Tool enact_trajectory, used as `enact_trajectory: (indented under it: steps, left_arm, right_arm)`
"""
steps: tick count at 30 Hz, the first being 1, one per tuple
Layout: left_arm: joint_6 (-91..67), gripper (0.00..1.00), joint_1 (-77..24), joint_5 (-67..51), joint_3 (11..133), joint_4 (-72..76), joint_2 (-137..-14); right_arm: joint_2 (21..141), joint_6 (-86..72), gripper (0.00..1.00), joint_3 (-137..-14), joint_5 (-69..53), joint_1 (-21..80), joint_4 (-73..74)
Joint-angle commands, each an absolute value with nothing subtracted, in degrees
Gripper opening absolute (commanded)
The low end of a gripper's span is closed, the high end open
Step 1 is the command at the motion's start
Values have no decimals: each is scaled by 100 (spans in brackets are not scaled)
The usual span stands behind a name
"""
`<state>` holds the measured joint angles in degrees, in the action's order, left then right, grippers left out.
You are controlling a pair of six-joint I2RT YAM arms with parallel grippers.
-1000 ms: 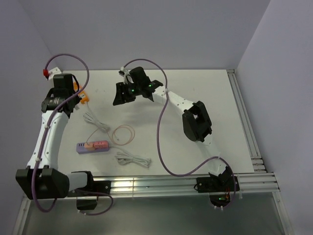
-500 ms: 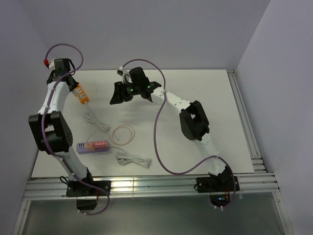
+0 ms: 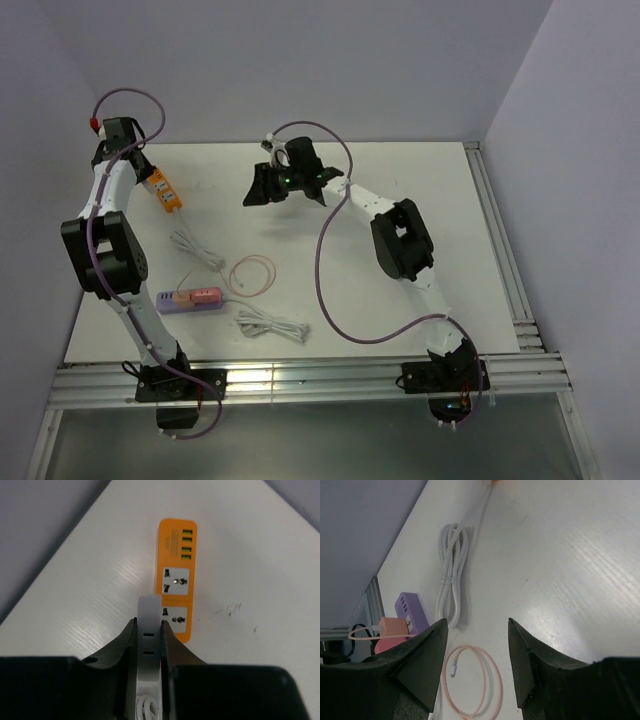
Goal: Insert the plug
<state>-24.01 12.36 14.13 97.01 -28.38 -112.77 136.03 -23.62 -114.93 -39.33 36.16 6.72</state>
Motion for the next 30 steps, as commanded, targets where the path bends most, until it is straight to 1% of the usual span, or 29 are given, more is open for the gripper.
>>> enact_trajectory:
  steps: [1, 5, 6, 12, 16, 22, 30]
  left_arm:
    - [-2013, 0, 1292, 1248, 10160, -2628, -11408]
    - [-1837, 0, 1283, 1090, 10458, -2707, -11741]
    - [-1828, 0, 1283, 1081, 10476, -2716, -11777]
    - [-1863, 0, 1283, 1055, 10301, -2646, -11795]
    - [-1916, 0, 1292, 950, 10248, -2699, -11769]
    - [-1925, 0, 1283, 897, 10204, -2663, -11813]
    - [-1925, 0, 1222, 905, 10177, -2698, -11865]
  right_arm:
    - [14009, -2443, 58, -11619, -4385, 3366, 150]
    - [14141, -2382, 58, -11523, -4342, 3296, 26]
    - [14142, -2382, 58, -11418, -4333, 3287, -209]
    - [14054, -2514, 58, -11066, -4202, 3234, -694]
    - [14203, -2540, 58, -11285, -4315, 3217, -580]
    - [14054, -2575, 58, -10960, -4298, 3199, -861]
    - [14133, -2628, 58, -11083, -4412, 3182, -826]
